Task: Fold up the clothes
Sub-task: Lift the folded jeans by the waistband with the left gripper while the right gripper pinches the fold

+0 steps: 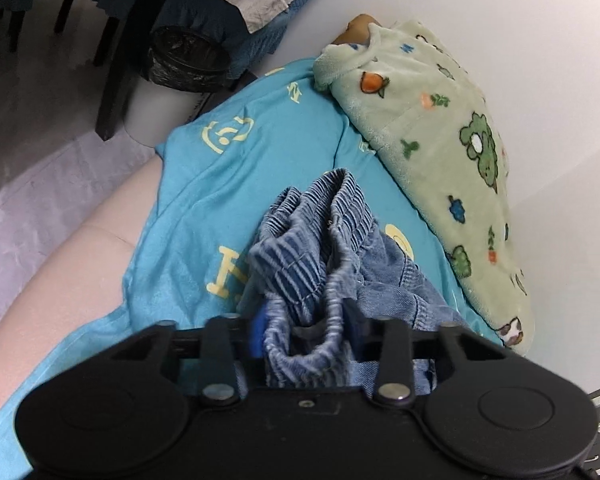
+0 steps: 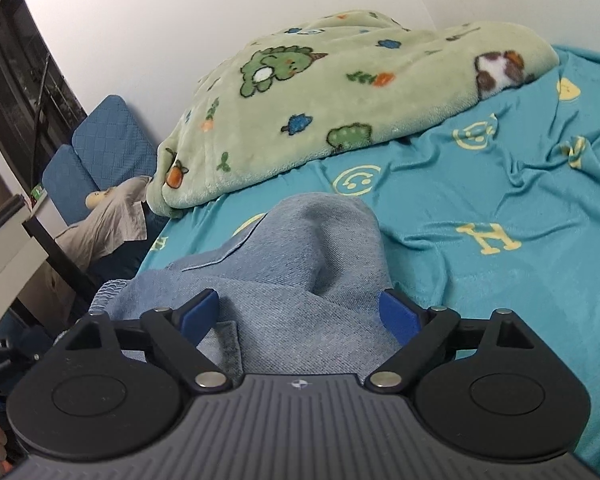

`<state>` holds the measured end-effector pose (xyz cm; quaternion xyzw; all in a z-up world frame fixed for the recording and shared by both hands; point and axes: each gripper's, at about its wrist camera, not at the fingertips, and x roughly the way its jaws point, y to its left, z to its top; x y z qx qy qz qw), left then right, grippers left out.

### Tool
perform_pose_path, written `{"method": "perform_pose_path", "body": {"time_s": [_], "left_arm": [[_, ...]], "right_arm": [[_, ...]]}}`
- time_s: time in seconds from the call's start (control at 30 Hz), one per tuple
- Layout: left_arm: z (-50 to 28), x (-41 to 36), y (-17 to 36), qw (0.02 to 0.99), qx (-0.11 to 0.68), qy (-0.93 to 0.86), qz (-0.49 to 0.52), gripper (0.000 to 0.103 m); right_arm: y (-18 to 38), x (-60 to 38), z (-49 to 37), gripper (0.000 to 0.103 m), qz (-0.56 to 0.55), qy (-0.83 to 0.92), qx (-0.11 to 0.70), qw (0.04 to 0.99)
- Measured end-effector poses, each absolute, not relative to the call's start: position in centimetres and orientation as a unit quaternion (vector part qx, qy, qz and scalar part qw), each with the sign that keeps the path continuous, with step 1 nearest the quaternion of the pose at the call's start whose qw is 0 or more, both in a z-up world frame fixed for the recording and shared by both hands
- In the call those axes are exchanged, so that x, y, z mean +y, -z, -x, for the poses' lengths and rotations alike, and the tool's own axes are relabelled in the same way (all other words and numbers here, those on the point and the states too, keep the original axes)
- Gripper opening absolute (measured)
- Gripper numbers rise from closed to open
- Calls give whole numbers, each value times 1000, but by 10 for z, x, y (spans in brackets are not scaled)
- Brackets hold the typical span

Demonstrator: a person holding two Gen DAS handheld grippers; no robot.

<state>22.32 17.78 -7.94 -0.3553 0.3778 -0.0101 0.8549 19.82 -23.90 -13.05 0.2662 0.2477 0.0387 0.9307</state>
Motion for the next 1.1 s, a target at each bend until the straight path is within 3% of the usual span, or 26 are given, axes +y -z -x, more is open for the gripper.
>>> {"method": "perform_pose_path", "body": {"time_s": [0.23, 0.3, 0.37, 0.4, 0.7, 0.93, 1.1], "left_arm": [[-215, 184, 86, 836, 371, -16, 404, 35], [-216, 178, 78, 846, 373, -6, 382, 44], [-213, 175, 74, 852, 381, 6, 360, 66], [-210, 173, 74, 853, 386, 5, 351, 68], [-187, 154, 83, 867, 407, -36, 284, 77], [-202, 150, 119, 856, 404, -51, 319, 86], [-205, 150, 117, 857, 384, -41, 342, 78]], "right_arm": [[129, -241, -197, 90, -260, -43, 250, 932], [129, -241, -196, 89, -251, -46, 252, 933], [128, -244, -191, 89, -258, -55, 255, 930], [128, -247, -190, 89, -265, -58, 257, 928], [133, -266, -189, 89, -331, -61, 276, 900], [137, -270, -190, 90, -345, -76, 277, 894], [138, -271, -194, 91, -348, -81, 274, 893]]}}
